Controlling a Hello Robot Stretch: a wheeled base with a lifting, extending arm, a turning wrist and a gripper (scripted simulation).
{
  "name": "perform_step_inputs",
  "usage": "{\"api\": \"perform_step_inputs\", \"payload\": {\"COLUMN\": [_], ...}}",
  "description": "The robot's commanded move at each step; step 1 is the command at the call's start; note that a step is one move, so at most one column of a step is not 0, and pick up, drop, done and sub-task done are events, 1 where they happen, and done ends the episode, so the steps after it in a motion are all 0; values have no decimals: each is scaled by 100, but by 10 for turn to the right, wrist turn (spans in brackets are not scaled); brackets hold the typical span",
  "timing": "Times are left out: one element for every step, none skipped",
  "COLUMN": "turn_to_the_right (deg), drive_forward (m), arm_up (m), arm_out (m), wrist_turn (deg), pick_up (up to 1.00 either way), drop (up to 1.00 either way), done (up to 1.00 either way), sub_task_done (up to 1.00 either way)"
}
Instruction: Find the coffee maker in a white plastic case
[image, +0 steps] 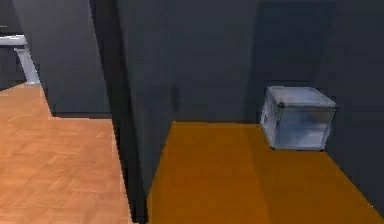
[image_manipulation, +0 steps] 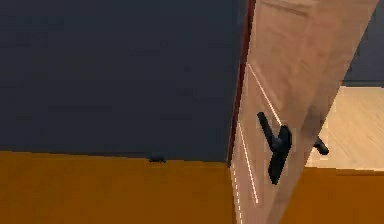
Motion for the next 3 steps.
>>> {"api": "perform_step_inputs", "payload": {"turn_to_the_right": [-240, 0, -450], "drive_forward": [0, 55, 0], "arm_up": [0, 0, 0], "arm_out": [0, 0, 0], "wrist_turn": [0, 0, 0], "pick_up": [0, 0, 0], "drop": [0, 0, 0], "done": [0, 0, 0], "sub_task_done": [0, 0, 0]}}
